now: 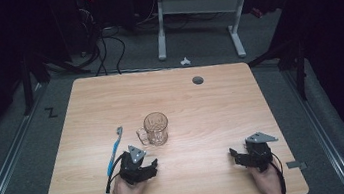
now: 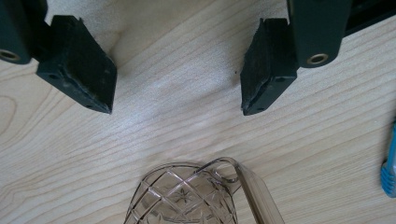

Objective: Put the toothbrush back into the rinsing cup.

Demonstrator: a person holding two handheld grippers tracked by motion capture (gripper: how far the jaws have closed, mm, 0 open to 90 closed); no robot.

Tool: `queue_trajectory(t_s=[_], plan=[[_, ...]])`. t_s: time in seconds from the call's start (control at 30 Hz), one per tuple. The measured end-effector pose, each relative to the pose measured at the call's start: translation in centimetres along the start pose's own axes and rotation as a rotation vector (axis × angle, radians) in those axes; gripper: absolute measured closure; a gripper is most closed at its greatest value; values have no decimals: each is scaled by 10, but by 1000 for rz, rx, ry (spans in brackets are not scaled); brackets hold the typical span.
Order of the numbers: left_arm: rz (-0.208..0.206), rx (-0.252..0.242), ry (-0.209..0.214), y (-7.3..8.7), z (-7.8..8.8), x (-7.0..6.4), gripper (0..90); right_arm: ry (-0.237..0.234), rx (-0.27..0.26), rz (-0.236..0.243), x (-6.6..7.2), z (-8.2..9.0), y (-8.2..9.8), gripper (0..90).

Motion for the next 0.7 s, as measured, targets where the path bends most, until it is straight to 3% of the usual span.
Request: queue_trajectory(t_s=[0.43, 0.7], plan=[[-11, -4, 15, 1, 4, -2, 302, 0, 0, 0, 0, 0, 0, 256], [20, -16, 51, 2, 15, 0, 339, 0, 0, 0, 0, 0, 0, 256]])
Point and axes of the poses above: each handheld gripper's, and its own axes: z roughly backward along the jaws, y roughly out of its underside, x roughly to its left, the point moved 5 cm from there along -z, roughly forward along the jaws
